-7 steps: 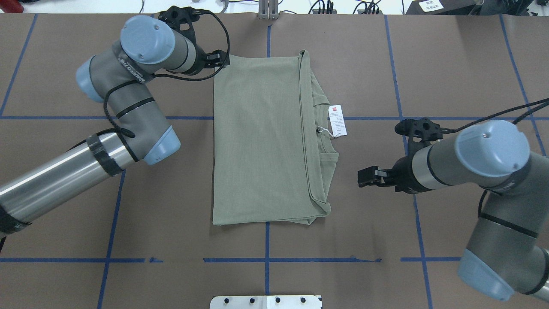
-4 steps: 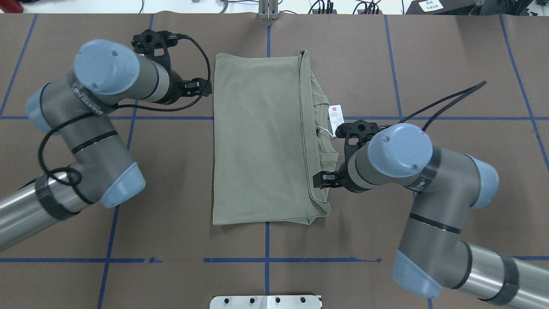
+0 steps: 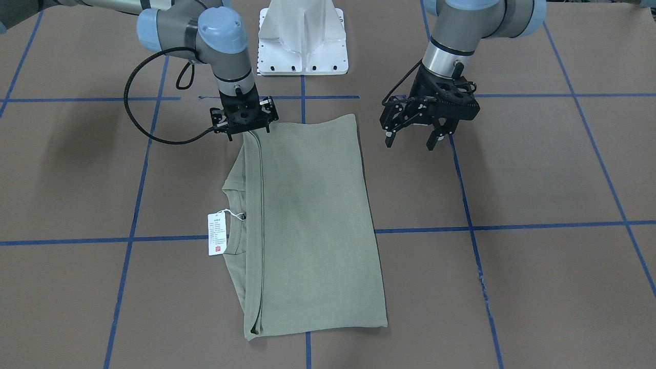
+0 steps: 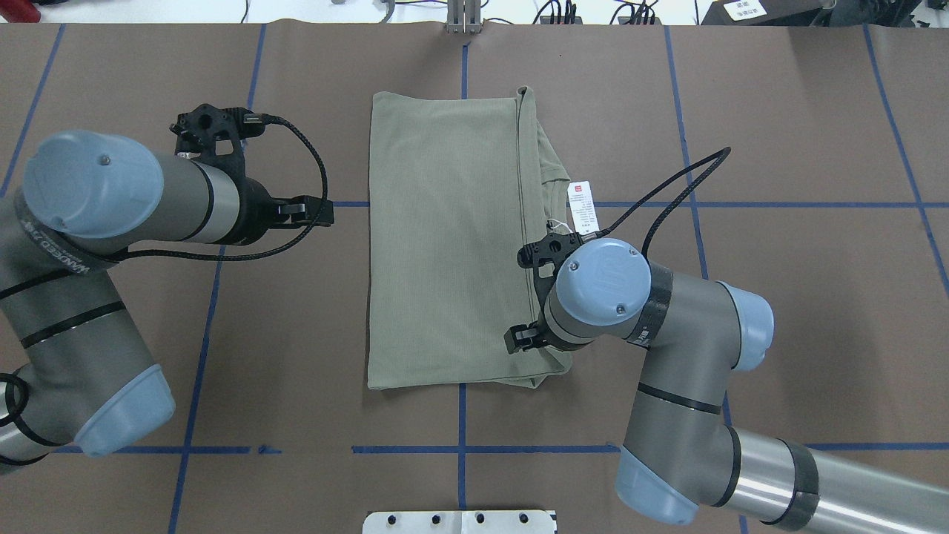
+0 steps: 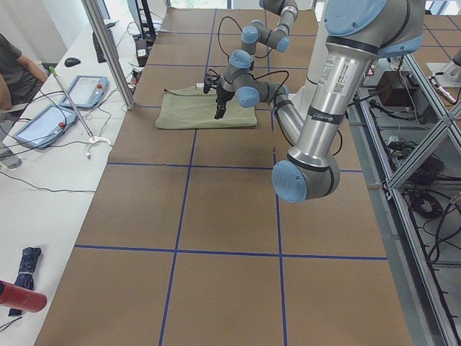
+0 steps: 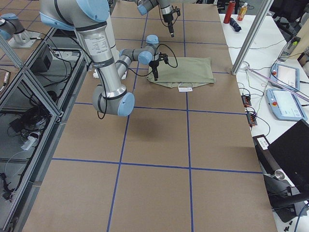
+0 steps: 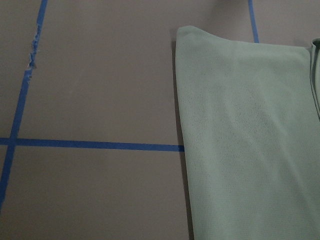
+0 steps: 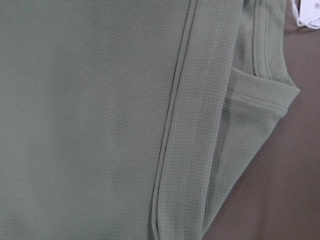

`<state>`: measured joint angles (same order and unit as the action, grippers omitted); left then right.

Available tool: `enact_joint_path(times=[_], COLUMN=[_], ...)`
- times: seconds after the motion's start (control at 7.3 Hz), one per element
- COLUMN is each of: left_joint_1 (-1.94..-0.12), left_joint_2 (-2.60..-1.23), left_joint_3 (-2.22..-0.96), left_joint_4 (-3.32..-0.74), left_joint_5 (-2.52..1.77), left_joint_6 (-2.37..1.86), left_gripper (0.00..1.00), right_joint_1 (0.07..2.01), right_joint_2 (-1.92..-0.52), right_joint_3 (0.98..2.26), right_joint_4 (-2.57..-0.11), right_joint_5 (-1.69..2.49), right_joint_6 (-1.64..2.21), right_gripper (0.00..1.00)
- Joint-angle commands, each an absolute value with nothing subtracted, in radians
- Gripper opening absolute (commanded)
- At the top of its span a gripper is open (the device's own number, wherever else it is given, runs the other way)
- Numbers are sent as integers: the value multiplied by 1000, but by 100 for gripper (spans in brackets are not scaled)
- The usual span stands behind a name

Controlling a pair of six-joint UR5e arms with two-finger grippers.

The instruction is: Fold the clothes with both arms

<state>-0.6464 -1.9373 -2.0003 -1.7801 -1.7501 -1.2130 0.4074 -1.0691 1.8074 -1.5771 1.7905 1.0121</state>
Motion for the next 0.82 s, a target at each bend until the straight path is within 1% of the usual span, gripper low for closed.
enact_joint_path(times=[0.0,0.69], left_joint_1=[-638,-618], left_joint_2=[-1936,-1934], left_joint_3=[-1996,-1991], left_joint_4=[-1778,-1779], left_joint_5=[-1750,-1750], left_joint_6=[-1213,-1215], left_gripper=[100,100], right_joint_1=[405,400], right_joint_2=[-1063,-1077], right_joint_3=[1781,1763], right_joint_4=[-1577,-1578], right_joint_5=[1792,1796], right_joint_6=[1000,992], right_gripper=[100,100])
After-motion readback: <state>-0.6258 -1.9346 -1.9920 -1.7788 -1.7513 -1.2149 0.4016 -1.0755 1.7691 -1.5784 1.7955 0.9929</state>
